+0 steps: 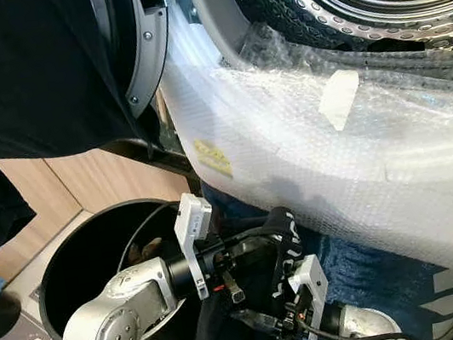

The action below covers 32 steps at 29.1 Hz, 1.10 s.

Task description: Clothes washing

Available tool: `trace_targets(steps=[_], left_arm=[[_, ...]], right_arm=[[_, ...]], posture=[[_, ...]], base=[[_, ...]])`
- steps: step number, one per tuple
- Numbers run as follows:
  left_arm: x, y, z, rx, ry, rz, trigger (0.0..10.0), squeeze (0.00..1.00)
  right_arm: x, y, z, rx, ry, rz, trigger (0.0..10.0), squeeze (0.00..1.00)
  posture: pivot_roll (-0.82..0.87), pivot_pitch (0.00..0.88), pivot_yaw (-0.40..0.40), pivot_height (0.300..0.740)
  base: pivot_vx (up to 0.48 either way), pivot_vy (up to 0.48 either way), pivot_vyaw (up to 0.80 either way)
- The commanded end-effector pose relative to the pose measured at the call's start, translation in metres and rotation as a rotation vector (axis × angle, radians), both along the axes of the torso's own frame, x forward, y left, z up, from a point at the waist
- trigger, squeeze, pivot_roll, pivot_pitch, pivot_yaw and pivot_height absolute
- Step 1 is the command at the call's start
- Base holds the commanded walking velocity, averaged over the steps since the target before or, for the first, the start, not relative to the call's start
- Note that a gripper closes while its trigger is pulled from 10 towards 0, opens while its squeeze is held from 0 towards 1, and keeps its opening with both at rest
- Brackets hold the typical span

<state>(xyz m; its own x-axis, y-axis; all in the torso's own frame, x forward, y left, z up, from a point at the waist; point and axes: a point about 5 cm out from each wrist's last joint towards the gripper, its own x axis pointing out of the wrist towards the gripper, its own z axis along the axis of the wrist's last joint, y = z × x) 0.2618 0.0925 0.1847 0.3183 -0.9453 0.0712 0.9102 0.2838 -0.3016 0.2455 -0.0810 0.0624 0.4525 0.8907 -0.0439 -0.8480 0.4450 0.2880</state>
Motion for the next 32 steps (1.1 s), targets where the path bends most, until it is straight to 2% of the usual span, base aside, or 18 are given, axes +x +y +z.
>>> trace_targets(steps=[1, 16, 32], left_arm=[[-0.0024, -0.0008, 0.0107, -0.021, -0.045, -0.014, 0.0, 0.0], [-0.0043, 0.0007, 0.0092, -0.011, -0.042, -0.024, 0.0, 0.0], [-0.0069, -0.0003, 0.0108, -0.001, -0.058, -0.048, 0.0, 0.0]], right_arm=[[-0.0031, 0.0046, -0.0033, -0.003, 0.014, 0.017, 0.0, 0.0], [-0.0016, 0.0057, -0.0053, 0.0, 0.01, -0.004, 0.0, 0.0], [-0.0029, 0.0132, -0.0059, 0.054, 0.01, -0.001, 0.0, 0.0]], posture=[[0.16, 0.134, 0.064, 0.74], [0.15, 0.1, 0.073, 0.74], [0.15, 0.046, 0.08, 0.74]], base=[[0.0, 0.0, 0.0], [0.0, 0.0, 0.0], [0.0, 0.0, 0.0]])
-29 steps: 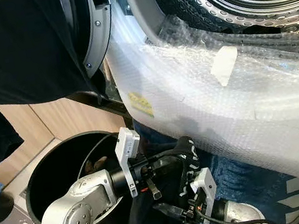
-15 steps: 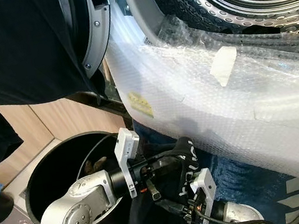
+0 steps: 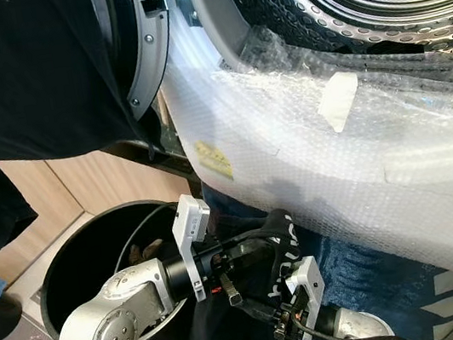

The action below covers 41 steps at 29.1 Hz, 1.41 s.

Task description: Clothes washing

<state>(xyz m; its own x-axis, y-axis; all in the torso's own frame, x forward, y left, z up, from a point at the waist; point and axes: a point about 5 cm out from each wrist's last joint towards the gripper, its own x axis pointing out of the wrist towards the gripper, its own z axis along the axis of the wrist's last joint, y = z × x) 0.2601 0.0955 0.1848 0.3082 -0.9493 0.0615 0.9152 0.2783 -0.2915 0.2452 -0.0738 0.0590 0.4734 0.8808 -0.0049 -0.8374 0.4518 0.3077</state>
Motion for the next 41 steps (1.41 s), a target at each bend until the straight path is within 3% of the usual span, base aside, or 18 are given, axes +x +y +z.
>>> trace_targets(steps=[1, 16, 17, 18, 19, 27, 28, 33, 41], left_arm=[[-0.005, -0.004, 0.011, -0.015, -0.05, -0.041, 0.0, 0.0], [-0.003, -0.002, 0.018, -0.004, -0.09, -0.011, 0.0, 0.0], [-0.003, -0.002, 0.018, -0.002, -0.093, -0.005, 1.3, 0.0], [-0.001, -0.002, 0.017, 0.01, -0.098, 0.013, 9.3, 0.0], [0.0, -0.002, 0.017, 0.015, -0.103, 0.02, 10.0, 0.0], [-0.001, -0.001, 0.019, 0.035, -0.128, 0.026, 10.0, 0.0], [0.0, 0.001, 0.019, 0.037, -0.127, 0.029, 10.0, 1.0], [0.0, 0.007, 0.021, 0.083, -0.151, 0.032, 10.0, 1.0], [-0.001, 0.037, 0.033, 0.233, -0.229, 0.101, 10.0, 1.0]], right_arm=[[-0.003, 0.007, -0.004, 0.009, 0.011, 0.024, 0.0, 0.0], [0.001, 0.01, 0.004, 0.056, -0.002, 0.013, 0.0, 0.0], [0.001, 0.01, 0.005, 0.056, -0.004, 0.013, 0.0, 0.0], [0.002, 0.01, 0.005, 0.056, -0.006, 0.011, 0.0, 0.0], [0.003, 0.009, 0.005, 0.057, -0.007, 0.009, 0.0, 0.0], [0.006, 0.007, 0.009, 0.063, -0.018, -0.002, 0.0, 0.0], [0.007, 0.007, 0.009, 0.063, -0.019, -0.005, 0.0, 0.0], [0.006, 0.007, 0.008, 0.065, -0.019, -0.004, 0.0, 0.0], [0.004, 0.005, 0.003, 0.063, -0.01, -0.019, 0.0, 0.0]], posture=[[0.15, 0.046, 0.08, 0.74], [0.17, 0.103, 0.077, 0.74], [0.17, 0.103, 0.077, 0.74], [0.17, 0.107, 0.076, 0.74], [0.17, 0.107, 0.076, 0.74], [0.17, 0.112, 0.073, 0.74], [0.17, 0.102, 0.074, 0.74], [0.17, 0.086, 0.077, 0.74], [0.18, 0.046, 0.085, 0.74]], base=[[0.0, 0.0, 0.0], [0.0, 0.0, 0.0], [0.0, 0.0, 0.0], [0.0, 0.0, 0.0], [0.0, 0.0, 0.0], [0.0, 0.0, 0.0], [0.0, 0.0, 0.0], [0.0, 0.0, 0.0], [0.0, 0.0, 0.0]])
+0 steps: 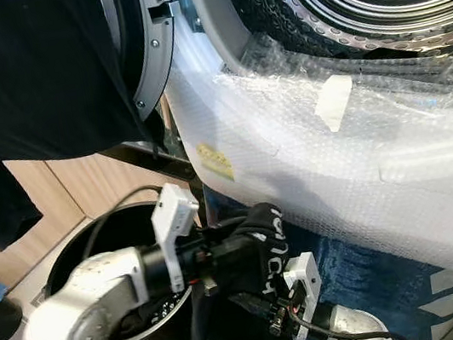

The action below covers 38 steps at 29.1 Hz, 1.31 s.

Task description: Clothes washing

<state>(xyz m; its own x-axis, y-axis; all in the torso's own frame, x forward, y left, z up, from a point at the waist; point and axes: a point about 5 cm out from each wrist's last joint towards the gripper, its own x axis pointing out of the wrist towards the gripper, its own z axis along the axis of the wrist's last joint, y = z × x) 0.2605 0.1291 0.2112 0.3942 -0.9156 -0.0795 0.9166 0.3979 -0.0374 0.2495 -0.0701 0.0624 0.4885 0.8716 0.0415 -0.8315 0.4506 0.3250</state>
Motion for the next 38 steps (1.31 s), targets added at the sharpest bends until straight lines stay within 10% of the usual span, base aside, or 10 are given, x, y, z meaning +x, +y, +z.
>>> trace_targets(steps=[1, 13, 14, 15, 16, 30, 38], left_arm=[[-0.002, 0.009, 0.008, 0.031, -0.046, 0.023, 10.0, 1.0], [0.018, 0.068, 0.02, 0.018, -0.232, 0.557, 10.0, 1.0], [0.021, 0.071, 0.015, 0.033, -0.244, 0.612, 10.0, 0.73], [0.021, 0.071, 0.015, 0.033, -0.244, 0.612, 10.0, 0.73], [0.024, 0.074, 0.007, 0.046, -0.248, 0.662, 10.0, 0.02], [0.033, 0.113, -0.073, 0.115, -0.258, 1.151, 10.0, 0.0], [0.028, 0.116, -0.094, 0.163, -0.24, 1.165, 10.0, 0.0]], right_arm=[[0.0, 0.0, 0.0, 0.01, -0.003, -0.007, 0.0, 0.0], [-0.008, -0.016, -0.002, 0.041, -0.02, -0.021, 0.0, 0.0], [-0.009, -0.018, -0.001, 0.049, -0.024, -0.015, 0.0, 0.0], [-0.009, -0.018, -0.001, 0.049, -0.024, -0.015, 0.0, 0.0], [-0.01, -0.019, 0.001, 0.059, -0.032, -0.005, 0.0, 0.0], [-0.028, -0.036, 0.036, 0.108, -0.143, 0.077, 0.0, 0.0], [-0.043, -0.038, 0.096, 0.23, -0.33, 0.18, 0.0, 0.0]], posture=[[0.18, 0.046, 0.085, 0.74], [0.19, 0.0, 0.088, 0.74], [0.19, 0.0, 0.087, 0.74], [0.19, 0.0, 0.087, 0.74], [0.19, 0.0, 0.087, 0.74], [0.15, 0.018, 0.095, 0.74], [0.14, 0.031, 0.094, 0.74]], base=[[0.0, 0.0, 0.0], [0.0, 0.0, 0.0], [0.0, 0.0, 0.0], [0.0, 0.0, 0.0], [0.0, 0.0, 0.0], [0.0, 0.0, 0.0], [0.0, 0.0, 0.0]])
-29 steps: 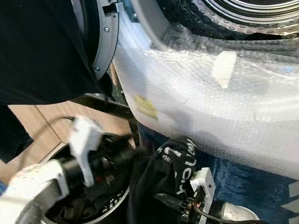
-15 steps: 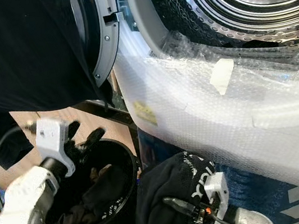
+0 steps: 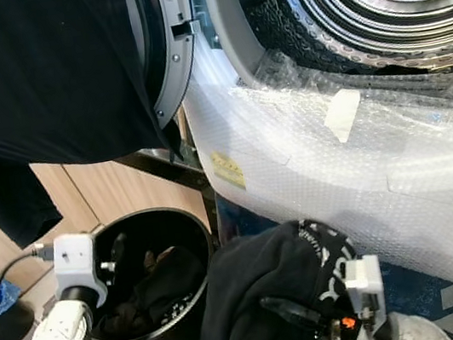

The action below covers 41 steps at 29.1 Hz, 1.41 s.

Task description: Clothes washing

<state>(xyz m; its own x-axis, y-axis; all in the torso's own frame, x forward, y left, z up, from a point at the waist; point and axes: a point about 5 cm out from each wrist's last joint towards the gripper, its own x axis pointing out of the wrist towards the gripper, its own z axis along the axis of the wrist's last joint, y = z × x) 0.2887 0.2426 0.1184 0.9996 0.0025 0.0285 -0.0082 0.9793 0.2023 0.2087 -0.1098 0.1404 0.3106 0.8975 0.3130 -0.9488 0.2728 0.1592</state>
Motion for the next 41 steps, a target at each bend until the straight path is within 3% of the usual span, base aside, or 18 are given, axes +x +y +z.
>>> trace_targets(steps=[1, 7, 10, 14, 22, 24, 29, 31, 34, 41], left_arm=[[0.001, 0.003, -0.002, 0.013, -0.003, 0.015, 10.0, 0.0], [0.002, 0.002, -0.009, 0.02, 0.002, 0.008, 10.0, 0.0], [0.002, -0.003, -0.015, 0.022, 0.011, -0.008, 10.0, 0.0], [0.002, -0.005, -0.018, 0.023, 0.02, -0.019, 10.0, 0.0], [0.003, -0.012, -0.024, 0.021, 0.028, -0.044, 10.0, 0.0], [0.004, -0.016, -0.025, 0.023, 0.032, -0.058, 10.0, 0.0], [0.003, -0.018, -0.026, 0.012, 0.029, -0.055, 10.0, 0.0], [0.003, -0.02, -0.028, 0.008, 0.033, -0.061, 10.0, 0.0], [0.003, -0.021, -0.029, 0.008, 0.034, -0.067, 10.0, 0.0], [0.005, -0.023, -0.028, 0.0, 0.026, -0.064, 10.0, 0.0]], right_arm=[[-0.001, 0.002, 0.026, 0.053, -0.097, 0.037, 0.0, 0.0], [0.006, -0.001, 0.07, 0.154, -0.232, 0.034, 0.0, 0.0], [0.007, -0.001, 0.112, 0.223, -0.358, 0.08, 0.0, 0.0], [0.012, 0.001, 0.13, 0.257, -0.392, 0.083, 0.0, 0.0], [0.043, 0.007, 0.19, 0.368, -0.495, 0.054, 0.0, 0.0], [0.054, 0.011, 0.21, 0.366, -0.546, 0.031, 0.0, 0.0], [0.06, 0.015, 0.238, 0.385, -0.604, 0.054, 0.0, 0.0], [0.07, 0.014, 0.263, 0.41, -0.629, 0.042, 0.0, 0.0], [0.078, 0.013, 0.274, 0.416, -0.637, 0.02, 0.0, 0.0], [0.119, 0.012, 0.316, 0.338, -0.627, -0.192, 0.0, 0.0]], posture=[[0.14, 0.031, 0.094, 0.74], [0.14, 0.025, 0.089, 0.74], [0.14, 0.024, 0.087, 0.74], [0.13, 0.02, 0.084, 0.74], [0.12, 0.013, 0.087, 0.74], [0.12, 0.018, 0.087, 0.74], [0.11, 0.015, 0.078, 0.74], [0.11, 0.017, 0.074, 0.74], [0.1, 0.023, 0.071, 0.74], [0.1, 0.024, 0.065, 0.74]], base=[[0.0, 0.0, 0.0], [0.0, 0.0, 0.0], [0.0, 0.0, 0.0], [0.0, 0.0, 0.0], [0.0, 0.0, 0.0], [0.0, 0.0, 0.0], [0.0, 0.0, 0.0], [0.0, 0.0, 0.0], [0.0, 0.0, 0.0], [0.0, 0.0, 0.0]])
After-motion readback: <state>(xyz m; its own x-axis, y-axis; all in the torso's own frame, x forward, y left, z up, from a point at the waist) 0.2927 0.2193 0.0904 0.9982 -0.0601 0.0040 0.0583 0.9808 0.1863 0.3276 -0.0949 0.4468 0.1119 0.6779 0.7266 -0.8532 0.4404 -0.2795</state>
